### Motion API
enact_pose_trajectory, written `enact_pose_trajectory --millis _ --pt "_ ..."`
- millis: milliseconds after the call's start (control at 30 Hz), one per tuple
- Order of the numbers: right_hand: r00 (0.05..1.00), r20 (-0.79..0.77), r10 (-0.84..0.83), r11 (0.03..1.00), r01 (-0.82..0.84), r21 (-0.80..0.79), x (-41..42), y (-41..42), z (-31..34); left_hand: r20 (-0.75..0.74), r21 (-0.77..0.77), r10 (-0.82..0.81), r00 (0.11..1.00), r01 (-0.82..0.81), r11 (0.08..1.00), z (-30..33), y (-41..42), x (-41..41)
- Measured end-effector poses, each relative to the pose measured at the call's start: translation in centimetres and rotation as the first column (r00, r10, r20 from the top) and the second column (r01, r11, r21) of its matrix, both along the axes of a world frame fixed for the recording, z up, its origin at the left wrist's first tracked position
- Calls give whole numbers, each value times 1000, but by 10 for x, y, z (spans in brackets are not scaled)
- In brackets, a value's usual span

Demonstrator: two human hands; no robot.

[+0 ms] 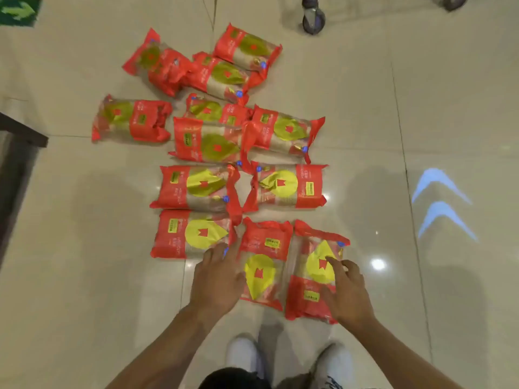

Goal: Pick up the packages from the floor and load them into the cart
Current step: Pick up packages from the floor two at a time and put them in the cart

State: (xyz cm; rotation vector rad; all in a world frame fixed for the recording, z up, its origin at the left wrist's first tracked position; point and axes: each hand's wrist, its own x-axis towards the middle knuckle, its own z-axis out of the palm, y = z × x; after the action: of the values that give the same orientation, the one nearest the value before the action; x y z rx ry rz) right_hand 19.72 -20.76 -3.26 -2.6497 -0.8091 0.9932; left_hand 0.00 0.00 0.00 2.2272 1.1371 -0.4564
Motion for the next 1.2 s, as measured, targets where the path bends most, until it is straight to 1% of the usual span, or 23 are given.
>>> enact_pose_trajectory --millis 67,133,167,300,367,433,467,533,567,633,767,867,1000,1200 --pt "993 -27 -119 991 117 -68 3 -6 -49 -29 -23 -60 998 60 998 -58 -5 -3" --pt "971 -40 -236 966 230 -116 9 -17 -97 -59 -103 -59 997 53 993 -110 -13 -7" --pt "965 -23 -261 961 257 -104 10 -27 -119 -45 -129 -50 998 44 991 -133 -19 -9" --pt "964 -39 -262 965 263 8 8 -59 -171 77 -174 -34 996 47 984 -195 -33 -15" --pt "962 -47 -271 962 272 27 7 -61 -187 79 -192 -15 997 30 981 -215 -32 -18" --pt "957 -67 -284 954 289 86 6 -60 -196 96 -206 -22 995 42 978 -228 -32 -20" --pt "950 -95 -296 943 307 130 6 -59 -198 127 -233 7 992 22 972 -232 -33 -19" --pt "943 -120 -311 919 330 215 9 -62 -202 187 -300 117 975 -57 952 -238 -35 -18" --pt "938 -128 -322 910 344 232 10 -62 -204 223 -323 170 960 -92 942 -242 -36 -18" --pt "932 -142 -334 900 360 247 7 -58 -201 245 -334 233 941 -144 932 -246 -38 -18" --pt "913 -177 -367 870 404 282 -7 -48 -194 265 -301 286 921 -202 932 -244 -45 -10" --pt "887 -228 -401 840 456 295 -11 -48 -189 293 -316 328 898 -233 920 -244 -43 -9" --pt "896 -235 -378 841 438 318 -11 -46 -185 351 -341 336 874 -215 915 -247 -40 -9" --pt "889 -235 -393 810 456 369 -2 -46 -183 408 -400 452 794 -289 870 -249 -39 -3"
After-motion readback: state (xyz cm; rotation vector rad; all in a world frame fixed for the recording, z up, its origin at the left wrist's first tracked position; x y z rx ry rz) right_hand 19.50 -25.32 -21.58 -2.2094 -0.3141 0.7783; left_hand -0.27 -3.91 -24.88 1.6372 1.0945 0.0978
